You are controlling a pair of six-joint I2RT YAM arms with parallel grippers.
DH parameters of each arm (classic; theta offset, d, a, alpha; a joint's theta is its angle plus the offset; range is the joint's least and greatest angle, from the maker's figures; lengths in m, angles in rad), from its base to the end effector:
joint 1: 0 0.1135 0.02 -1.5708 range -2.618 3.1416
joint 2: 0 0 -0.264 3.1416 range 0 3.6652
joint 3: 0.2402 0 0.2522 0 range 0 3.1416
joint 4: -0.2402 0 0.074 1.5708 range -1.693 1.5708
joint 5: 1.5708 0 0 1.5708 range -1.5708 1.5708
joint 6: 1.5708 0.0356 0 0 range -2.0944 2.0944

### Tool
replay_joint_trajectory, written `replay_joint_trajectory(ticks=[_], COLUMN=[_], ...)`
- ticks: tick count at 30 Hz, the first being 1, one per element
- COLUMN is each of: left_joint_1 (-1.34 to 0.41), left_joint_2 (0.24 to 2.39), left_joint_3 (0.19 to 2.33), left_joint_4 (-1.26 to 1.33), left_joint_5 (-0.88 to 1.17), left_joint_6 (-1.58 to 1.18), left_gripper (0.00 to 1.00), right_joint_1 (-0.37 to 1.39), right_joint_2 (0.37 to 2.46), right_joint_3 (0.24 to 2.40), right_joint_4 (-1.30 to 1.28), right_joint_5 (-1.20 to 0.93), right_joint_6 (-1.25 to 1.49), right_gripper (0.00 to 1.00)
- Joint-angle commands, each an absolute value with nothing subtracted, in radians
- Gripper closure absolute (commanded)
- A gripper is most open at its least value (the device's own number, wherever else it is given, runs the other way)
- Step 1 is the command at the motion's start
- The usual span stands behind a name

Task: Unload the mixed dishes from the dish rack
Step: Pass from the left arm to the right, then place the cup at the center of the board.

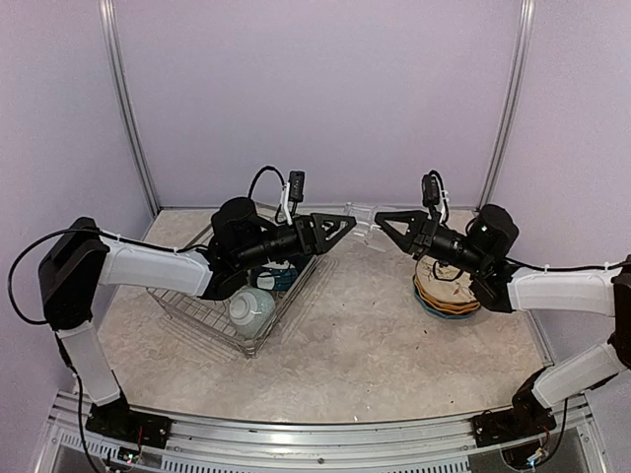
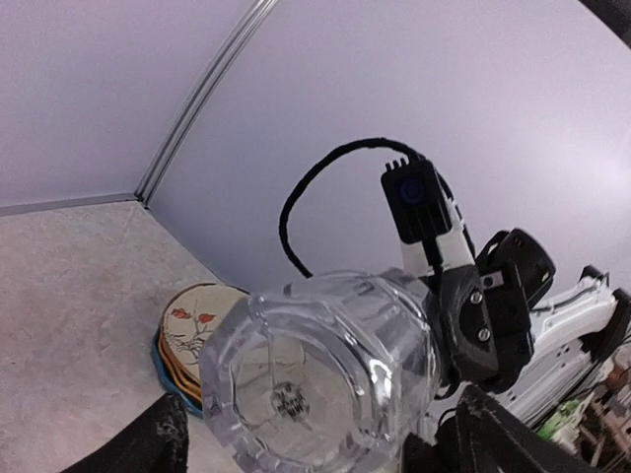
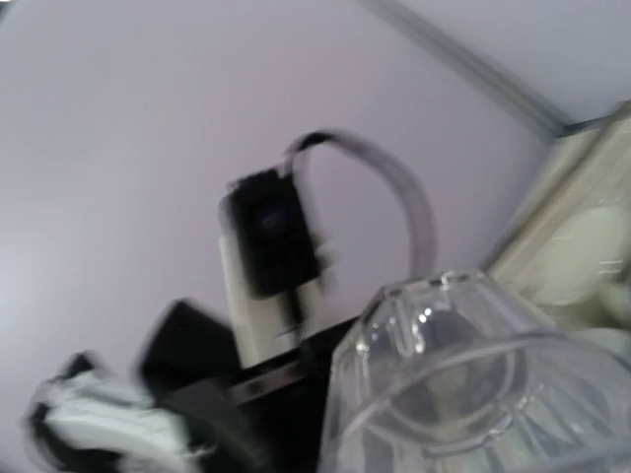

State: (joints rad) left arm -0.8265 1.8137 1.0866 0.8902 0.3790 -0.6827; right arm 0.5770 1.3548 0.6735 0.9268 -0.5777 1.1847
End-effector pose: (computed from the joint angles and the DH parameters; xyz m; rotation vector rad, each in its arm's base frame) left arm 0.2694 -0.3120 0.2691 0.4646 1.5337 -1.4797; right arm 0.2343 0.1757 0.2889 -0.0982 1.6349 1.8023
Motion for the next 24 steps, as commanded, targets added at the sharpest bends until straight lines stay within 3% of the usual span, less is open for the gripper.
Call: replay_joint_trajectory(ticks=[1,10,19,24], left_joint_1=[-0.818,-0.716,-0.664,-0.603], left_joint_2=[1.720,1.542,1.384,1.350], left_joint_3=[1.048,1.161,1.146,1.153], left_joint_4=[0.590,0.045,-0.108,-0.192], left_joint_5=[0.332,0.343,0.186,0.108], left_joint_6=[-0.542,-0.458,-0.393,-0.448], left_gripper=[0.01,0.01,0.01,0.01], right_joint_1=[0.551,0.535,0.545,0.573], right_joint_2=[1.274,1.267,1.389,1.571], right_joint_3=[0.725,1.015,1.188,1.316], right_joint_4=[0.612,-0.188,-0.457,-0.594], right_joint_5=[-0.476,-0.034,-0.017,0.094], right_joint_6=[0.945,0.452,0.270,0.260], right_gripper=[1.00,1.00,1.00,1.00])
